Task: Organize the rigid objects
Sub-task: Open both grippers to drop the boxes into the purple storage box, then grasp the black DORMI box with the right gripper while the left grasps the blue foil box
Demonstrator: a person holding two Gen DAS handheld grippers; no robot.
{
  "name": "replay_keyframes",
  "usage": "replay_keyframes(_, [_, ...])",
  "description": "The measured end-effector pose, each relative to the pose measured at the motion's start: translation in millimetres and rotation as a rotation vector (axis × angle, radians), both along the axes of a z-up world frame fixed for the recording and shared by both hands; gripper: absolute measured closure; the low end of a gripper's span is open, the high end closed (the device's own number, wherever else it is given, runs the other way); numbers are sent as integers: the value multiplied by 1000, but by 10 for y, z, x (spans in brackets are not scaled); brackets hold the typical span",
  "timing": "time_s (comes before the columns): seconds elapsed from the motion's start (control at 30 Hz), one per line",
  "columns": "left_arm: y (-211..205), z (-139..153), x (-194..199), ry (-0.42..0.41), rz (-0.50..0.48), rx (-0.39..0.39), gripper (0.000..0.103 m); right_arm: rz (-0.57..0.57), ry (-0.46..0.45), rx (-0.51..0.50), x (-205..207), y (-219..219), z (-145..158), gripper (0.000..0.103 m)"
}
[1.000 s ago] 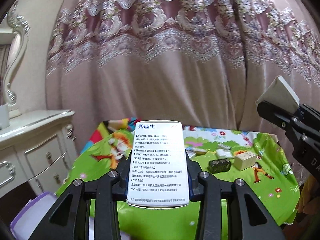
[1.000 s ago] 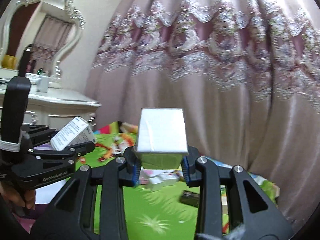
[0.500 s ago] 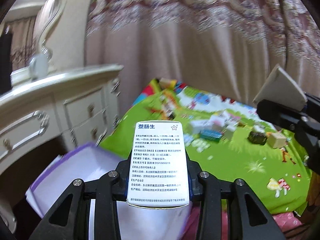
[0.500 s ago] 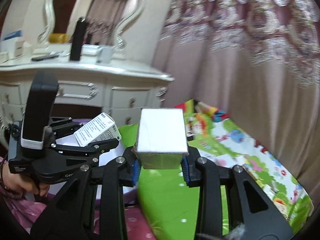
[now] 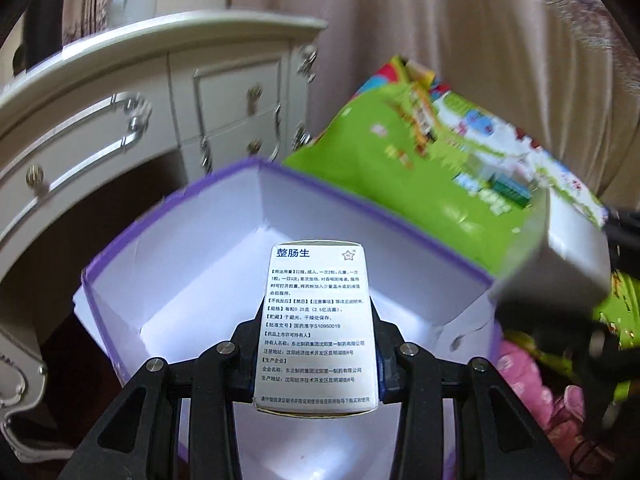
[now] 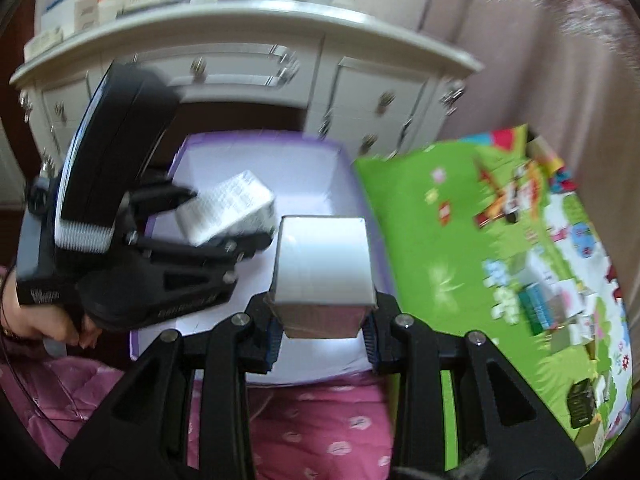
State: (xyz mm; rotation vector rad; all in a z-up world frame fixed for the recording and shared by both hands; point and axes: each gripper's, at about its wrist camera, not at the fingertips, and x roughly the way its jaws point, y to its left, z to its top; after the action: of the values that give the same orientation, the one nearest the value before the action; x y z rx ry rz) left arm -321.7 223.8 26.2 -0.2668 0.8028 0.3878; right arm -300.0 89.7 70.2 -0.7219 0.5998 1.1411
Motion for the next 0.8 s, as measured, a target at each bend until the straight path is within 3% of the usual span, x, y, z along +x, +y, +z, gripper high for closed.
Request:
replay_keyframes(0.17, [188,-199,-40,61,43,-30,62,58,21,-95,-143,136,-335,66])
replay_keyframes(0.37, [305,-344,-79,117,81,-71,61,118,43,-129,-268,263,-492,64])
replay_keyframes(0.4, [318,-349,-86,124,89,-73,52,117,52,-127,-252,263,-497,56])
replay_keyframes(0.43, [330,-355,-90,135,107,-73,35,111,60,-121,-236,251,-487,51])
replay_keyframes(0.5, [350,-331,-86,136,136,-59,21,85,73,-83,-190,194,-411,34])
replay_keyframes(0.8, [14,-115,117,145,74,91,15,-176,170,123,525,-592,-6,24])
